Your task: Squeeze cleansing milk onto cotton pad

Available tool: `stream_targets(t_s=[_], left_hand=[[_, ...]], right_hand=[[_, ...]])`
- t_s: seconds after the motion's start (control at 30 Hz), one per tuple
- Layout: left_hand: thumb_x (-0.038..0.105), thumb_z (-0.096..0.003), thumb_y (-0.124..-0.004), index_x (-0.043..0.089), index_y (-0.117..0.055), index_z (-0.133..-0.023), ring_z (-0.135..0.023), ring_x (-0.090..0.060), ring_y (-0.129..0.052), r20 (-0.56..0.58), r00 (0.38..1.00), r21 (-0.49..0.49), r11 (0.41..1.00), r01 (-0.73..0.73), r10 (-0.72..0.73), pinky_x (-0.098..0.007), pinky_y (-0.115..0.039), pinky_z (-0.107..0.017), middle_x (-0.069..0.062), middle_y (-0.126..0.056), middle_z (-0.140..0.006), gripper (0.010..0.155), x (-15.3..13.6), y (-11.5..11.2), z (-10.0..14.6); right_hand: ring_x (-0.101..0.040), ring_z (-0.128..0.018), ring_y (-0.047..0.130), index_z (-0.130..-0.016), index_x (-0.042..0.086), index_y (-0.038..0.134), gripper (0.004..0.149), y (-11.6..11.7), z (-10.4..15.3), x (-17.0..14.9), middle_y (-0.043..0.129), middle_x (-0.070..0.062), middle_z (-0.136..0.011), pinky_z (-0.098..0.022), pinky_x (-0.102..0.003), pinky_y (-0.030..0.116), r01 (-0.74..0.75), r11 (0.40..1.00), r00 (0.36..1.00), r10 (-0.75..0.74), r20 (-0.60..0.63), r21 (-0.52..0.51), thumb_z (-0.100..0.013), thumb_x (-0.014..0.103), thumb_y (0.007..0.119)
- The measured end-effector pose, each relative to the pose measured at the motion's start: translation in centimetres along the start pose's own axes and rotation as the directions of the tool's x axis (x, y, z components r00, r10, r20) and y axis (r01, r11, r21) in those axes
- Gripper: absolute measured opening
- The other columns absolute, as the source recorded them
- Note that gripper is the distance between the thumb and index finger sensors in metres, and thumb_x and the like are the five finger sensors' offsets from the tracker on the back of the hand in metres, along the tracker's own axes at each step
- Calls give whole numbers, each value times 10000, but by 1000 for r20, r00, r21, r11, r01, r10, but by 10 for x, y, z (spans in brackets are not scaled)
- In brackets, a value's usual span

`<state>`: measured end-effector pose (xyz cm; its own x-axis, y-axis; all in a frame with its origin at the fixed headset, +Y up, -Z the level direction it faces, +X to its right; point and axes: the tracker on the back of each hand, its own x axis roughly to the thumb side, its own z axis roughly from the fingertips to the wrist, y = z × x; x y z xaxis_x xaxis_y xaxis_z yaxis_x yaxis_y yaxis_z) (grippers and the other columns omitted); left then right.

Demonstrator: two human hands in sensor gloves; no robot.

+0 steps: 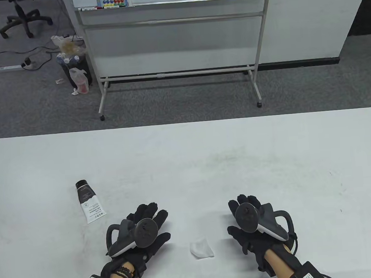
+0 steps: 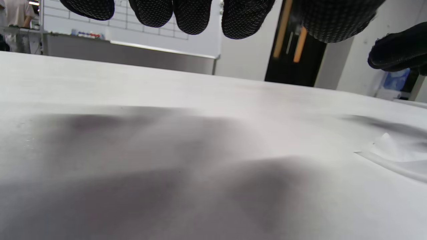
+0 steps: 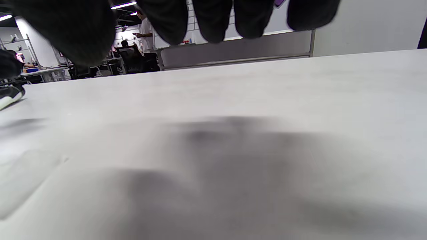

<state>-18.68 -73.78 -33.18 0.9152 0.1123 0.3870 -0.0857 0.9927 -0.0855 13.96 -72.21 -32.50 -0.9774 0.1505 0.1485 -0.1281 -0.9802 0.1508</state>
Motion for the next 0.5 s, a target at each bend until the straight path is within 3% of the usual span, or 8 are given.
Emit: stream_targets(t_s=[0.5], left_hand=[[597, -462, -657, 270, -539, -1086, -1095, -451, -467, -59, 998, -49, 999, 21, -24, -698, -510, -720, -150, -443, -1207, 714, -12, -9, -4]], right_hand=[[-397, -1129, 469, -1119, 263, 476, 807, -3, 1, -1, 436, -91, -1194, -733, -633, 492, 26, 1000, 1000, -26, 6, -17, -425, 588, 731]])
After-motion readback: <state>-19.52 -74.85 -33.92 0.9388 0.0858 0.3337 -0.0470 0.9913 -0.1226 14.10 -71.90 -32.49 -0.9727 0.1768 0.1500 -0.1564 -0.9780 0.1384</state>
